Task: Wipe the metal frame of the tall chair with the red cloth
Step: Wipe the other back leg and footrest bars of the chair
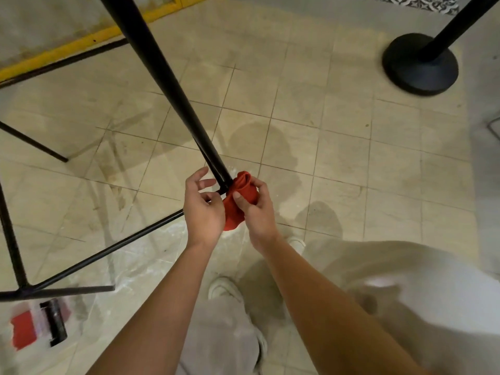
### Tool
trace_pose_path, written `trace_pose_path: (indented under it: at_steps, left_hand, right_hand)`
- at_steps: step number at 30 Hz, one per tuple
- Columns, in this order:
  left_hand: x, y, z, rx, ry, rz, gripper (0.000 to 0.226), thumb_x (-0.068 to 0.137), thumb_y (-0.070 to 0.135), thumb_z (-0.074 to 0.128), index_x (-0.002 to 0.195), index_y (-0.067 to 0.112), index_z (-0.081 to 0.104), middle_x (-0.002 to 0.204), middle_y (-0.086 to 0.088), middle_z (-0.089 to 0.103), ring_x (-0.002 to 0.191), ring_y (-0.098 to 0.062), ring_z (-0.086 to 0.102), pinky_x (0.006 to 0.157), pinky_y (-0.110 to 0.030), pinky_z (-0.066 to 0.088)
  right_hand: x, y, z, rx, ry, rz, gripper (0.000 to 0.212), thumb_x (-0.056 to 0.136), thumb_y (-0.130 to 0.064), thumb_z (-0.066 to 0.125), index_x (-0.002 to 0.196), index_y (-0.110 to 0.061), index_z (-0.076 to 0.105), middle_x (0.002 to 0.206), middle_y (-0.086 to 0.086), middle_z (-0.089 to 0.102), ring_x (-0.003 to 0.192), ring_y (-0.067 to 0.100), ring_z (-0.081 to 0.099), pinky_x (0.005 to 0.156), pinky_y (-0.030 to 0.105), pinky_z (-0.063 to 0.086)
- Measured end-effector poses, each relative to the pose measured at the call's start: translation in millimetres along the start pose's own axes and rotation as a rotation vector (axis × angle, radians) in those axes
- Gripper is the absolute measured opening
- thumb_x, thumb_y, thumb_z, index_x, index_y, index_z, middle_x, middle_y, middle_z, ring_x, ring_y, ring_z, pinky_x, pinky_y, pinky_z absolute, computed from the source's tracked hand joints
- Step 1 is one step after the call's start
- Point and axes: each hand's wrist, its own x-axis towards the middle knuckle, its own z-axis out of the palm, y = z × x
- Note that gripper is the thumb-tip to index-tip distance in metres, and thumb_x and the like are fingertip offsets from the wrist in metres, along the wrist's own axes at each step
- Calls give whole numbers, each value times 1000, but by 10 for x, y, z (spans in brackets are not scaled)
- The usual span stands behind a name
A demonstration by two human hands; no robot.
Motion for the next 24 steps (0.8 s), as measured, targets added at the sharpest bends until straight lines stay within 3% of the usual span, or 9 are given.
trace_pose_path:
  at_steps: [4,6,10,14,19,24]
  left_hand:
    - [43,-52,7,-9,13,-31,45,91,-1,44,126,27,46,103,11,55,79,-3,56,71,-15,47]
    - [54,-54,7,-23,12,-47,45,91,-1,43,125,28,47,104,10,56,82,-5,56,71,-15,46]
    - [76,-54,-10,-23,12,-48,46,90,-3,41,122,30,49,103,11,56,78,-6,56,71,-18,46]
    - [104,-82,-37,-32,9,-66,46,90,-3,40,116,33,50,101,12,56,93,-14,61,75,-23,49]
    - [107,-56,-24,-38,-7,-59,40,91,0,45,115,32,49,102,8,56,81,-13,57,65,-17,48]
    - [77,-45,-25,-37,-22,-54,36,90,4,50,117,28,50,97,12,55,74,-14,53,69,-28,50]
  right_hand:
    - [14,69,-29,141,-79,34,35,85,0,62,115,-15,52,113,15,60,102,24,59,90,41,50]
    - [4,76,37,111,-80,13,32,85,1,62,112,-13,52,108,13,61,98,22,60,88,38,51]
    - [68,113,236,-68,130,-92,30,80,2,65,89,-24,54,93,1,64,87,15,61,83,34,53]
    - [96,195,289,-140,320,-116,26,68,-22,77,88,-27,61,102,9,62,94,21,62,89,43,52]
    - [109,264,343,-116,389,-90,27,70,-23,78,92,-25,63,99,4,66,93,18,64,87,41,53]
    - [105,190,450,-203,432,-94,28,74,-22,75,93,-29,56,96,-5,65,88,10,62,79,23,49]
